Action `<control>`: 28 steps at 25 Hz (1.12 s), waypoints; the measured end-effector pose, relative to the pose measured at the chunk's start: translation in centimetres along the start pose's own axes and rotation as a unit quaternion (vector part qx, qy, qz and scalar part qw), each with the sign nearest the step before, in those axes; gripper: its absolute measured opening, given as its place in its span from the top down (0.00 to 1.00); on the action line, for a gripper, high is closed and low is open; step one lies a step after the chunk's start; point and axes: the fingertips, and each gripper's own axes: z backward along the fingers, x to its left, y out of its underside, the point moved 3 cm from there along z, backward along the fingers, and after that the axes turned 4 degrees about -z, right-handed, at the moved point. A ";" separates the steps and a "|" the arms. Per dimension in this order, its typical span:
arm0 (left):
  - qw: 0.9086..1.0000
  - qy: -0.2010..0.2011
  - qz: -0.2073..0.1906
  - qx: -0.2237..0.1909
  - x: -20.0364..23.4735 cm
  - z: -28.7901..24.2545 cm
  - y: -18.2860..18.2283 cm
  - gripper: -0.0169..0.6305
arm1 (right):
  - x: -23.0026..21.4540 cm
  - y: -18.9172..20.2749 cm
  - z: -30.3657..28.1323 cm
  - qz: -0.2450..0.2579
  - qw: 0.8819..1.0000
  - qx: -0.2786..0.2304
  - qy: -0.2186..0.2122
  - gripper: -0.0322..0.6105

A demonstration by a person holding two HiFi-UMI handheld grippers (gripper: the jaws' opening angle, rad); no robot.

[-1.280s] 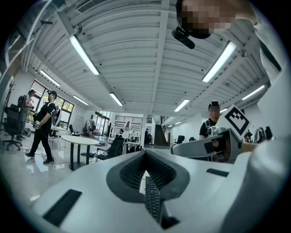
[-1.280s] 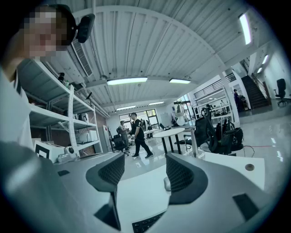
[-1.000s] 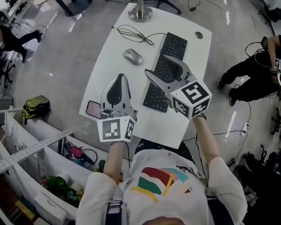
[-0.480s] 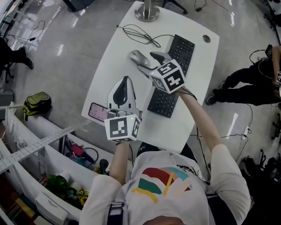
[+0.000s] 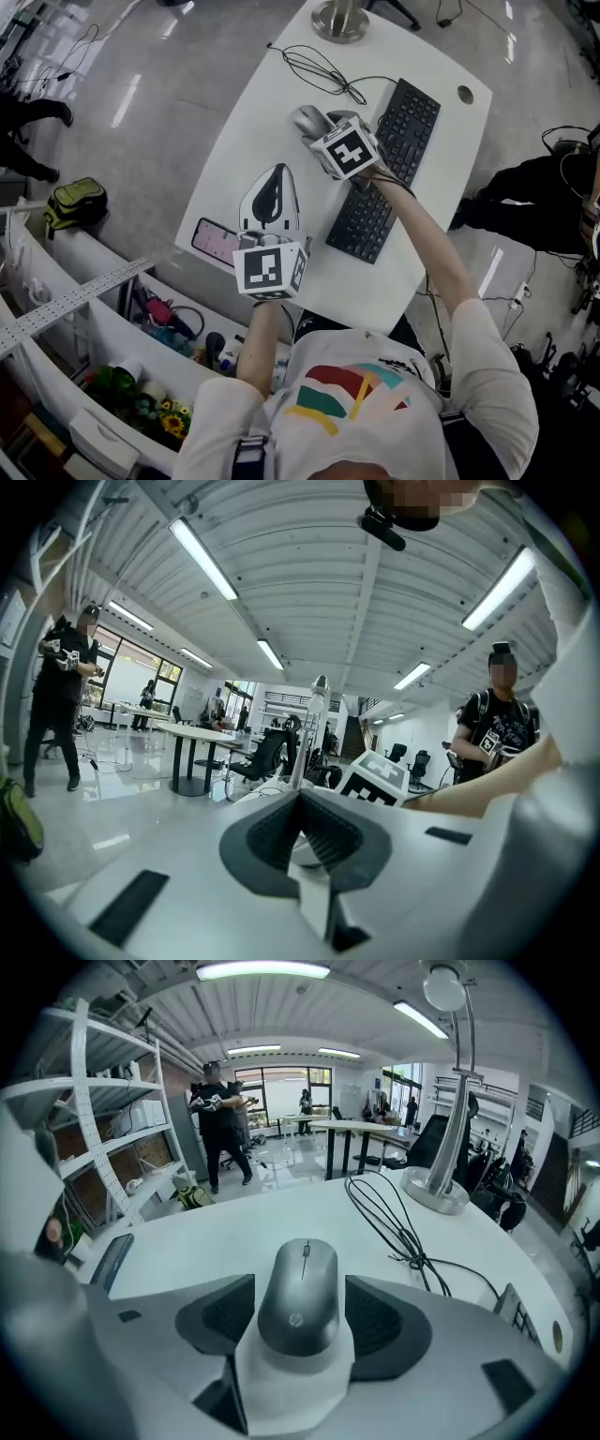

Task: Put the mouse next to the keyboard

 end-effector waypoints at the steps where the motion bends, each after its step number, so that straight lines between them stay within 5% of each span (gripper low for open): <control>1: 1.000 -0.002 0.002 0.002 0.4 -0.2 0.2 0.92 | -0.3 0.1 -0.4 -0.005 1.000 0.005 0.001 0.51; 12: 1.000 0.004 0.000 0.024 2.0 -2.5 3.0 0.92 | -0.9 0.0 -2.2 -0.077 0.997 0.011 -0.009 0.51; 19: 0.999 0.017 0.007 0.036 2.0 -3.6 3.9 0.92 | -0.1 -0.3 -2.6 -0.012 0.999 0.026 0.026 0.51; 28: 0.999 0.021 0.017 0.041 1.4 -5.3 5.0 0.92 | -0.5 -0.2 -2.7 -0.033 0.999 0.009 0.004 0.51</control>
